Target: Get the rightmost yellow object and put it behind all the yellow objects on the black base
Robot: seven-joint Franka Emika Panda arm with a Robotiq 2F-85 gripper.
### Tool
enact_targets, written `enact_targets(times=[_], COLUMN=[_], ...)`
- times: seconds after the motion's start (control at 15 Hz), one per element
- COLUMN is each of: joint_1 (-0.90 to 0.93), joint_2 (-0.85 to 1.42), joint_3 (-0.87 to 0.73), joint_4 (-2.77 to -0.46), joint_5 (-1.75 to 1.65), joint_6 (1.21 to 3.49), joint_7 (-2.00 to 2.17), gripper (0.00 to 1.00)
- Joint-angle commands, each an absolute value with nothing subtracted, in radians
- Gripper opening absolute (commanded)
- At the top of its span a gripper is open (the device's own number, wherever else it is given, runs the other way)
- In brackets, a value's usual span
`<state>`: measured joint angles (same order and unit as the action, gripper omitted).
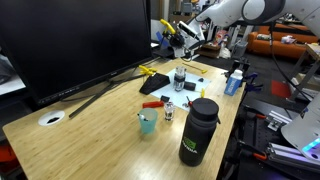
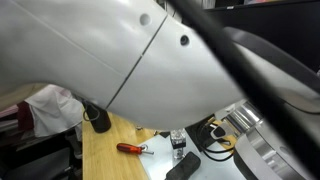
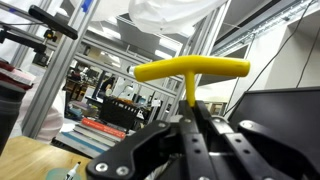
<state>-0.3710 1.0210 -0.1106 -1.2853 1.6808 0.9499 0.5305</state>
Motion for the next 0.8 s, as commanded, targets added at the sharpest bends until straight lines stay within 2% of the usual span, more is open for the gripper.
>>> enact_targets(times=[0.0, 0.73], joint_1=[-0.390, -0.419], joint_2=[1.099, 1.269], joint_3=[-0.073, -0.012], joint_4=[-1.177, -1.026], joint_5=[1.720, 1.731], joint_6=[1.001, 1.055], joint_7=[0.648, 0.782], gripper=[0.02, 0.02])
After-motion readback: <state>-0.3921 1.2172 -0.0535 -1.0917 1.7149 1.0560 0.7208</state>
